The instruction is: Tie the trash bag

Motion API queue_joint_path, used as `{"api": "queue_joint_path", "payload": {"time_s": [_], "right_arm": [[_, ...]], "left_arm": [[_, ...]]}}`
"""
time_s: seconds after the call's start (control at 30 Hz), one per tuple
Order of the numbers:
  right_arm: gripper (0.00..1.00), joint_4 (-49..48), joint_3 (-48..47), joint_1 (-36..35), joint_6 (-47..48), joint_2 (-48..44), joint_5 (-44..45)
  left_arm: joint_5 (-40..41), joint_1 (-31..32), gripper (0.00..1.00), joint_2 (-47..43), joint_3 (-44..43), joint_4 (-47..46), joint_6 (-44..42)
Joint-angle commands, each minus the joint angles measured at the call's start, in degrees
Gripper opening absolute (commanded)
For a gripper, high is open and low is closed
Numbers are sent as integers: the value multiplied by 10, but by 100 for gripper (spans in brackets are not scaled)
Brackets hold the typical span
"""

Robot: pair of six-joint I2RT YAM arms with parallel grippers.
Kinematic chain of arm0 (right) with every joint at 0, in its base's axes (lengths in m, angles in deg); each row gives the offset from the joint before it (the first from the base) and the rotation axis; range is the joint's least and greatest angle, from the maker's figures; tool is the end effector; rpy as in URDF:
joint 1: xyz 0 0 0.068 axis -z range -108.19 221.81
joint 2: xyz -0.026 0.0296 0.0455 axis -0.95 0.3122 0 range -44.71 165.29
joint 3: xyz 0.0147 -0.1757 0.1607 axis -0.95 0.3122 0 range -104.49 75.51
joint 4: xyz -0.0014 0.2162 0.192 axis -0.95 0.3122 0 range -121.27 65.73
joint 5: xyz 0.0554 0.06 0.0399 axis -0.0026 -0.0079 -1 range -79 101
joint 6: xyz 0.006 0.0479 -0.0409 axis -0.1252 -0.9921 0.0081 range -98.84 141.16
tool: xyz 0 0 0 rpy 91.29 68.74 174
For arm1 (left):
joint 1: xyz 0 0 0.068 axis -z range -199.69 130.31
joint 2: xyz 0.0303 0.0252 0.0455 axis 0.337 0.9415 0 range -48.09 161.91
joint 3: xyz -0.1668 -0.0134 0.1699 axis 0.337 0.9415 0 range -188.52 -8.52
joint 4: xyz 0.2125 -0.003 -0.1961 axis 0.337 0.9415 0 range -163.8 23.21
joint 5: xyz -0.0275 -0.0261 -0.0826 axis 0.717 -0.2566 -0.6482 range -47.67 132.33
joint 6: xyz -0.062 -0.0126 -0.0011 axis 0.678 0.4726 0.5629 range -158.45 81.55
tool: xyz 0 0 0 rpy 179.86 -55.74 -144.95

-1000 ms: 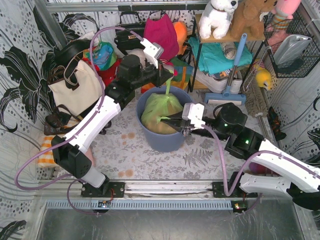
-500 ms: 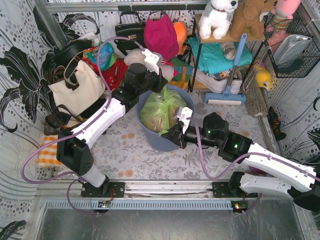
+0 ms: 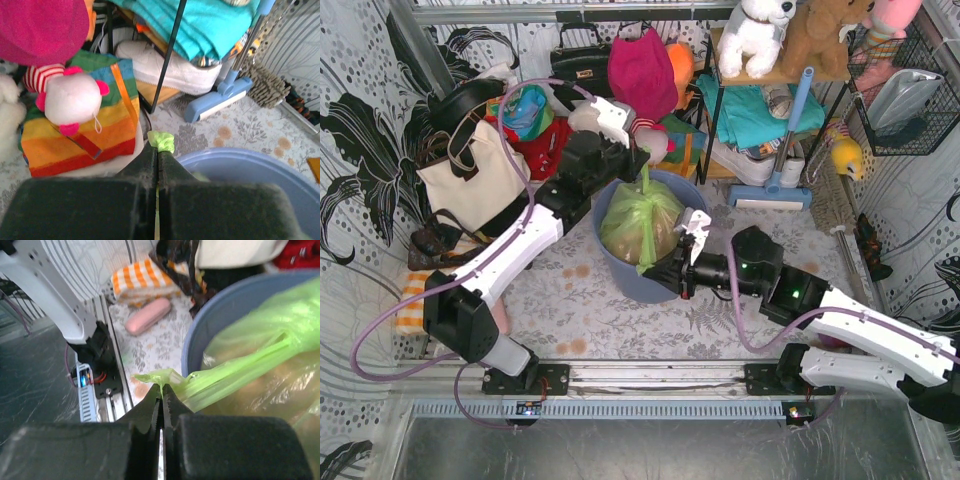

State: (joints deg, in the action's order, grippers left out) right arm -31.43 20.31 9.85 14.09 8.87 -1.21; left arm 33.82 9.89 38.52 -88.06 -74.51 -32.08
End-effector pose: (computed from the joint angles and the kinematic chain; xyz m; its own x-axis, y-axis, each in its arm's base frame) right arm 0.1218 0.2505 0.3688 -0.1040 0.0608 -0.9927 -0.9564 0.2676 0.1166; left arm 0.3508 -0.2074 0.3537 -0.1640 -0.0331 -0.9859 0.6018 0.7886 -0.1266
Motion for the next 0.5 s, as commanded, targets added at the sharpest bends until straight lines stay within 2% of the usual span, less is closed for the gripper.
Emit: {"api": "queue_joint_path", "payload": {"time_s": [0.0, 0.17, 0.33, 0.4, 0.47], "right_arm": [[0, -33, 52, -2, -47, -12, 0], [0, -49, 62, -2, -54, -22, 18], [0, -63, 29, -2, -30, -21, 65], [0, -80, 10, -1, -20, -16, 93], [0, -104, -17, -1, -7, -2, 113]], "left_arm": [[20, -2, 0, 7, 38, -60, 7], [18, -2, 0, 12, 42, -73, 12], [13, -2, 0, 3, 2, -54, 8], [0, -2, 0, -9, -15, -46, 8], [-49, -2, 0, -22, -26, -48, 10]]}}
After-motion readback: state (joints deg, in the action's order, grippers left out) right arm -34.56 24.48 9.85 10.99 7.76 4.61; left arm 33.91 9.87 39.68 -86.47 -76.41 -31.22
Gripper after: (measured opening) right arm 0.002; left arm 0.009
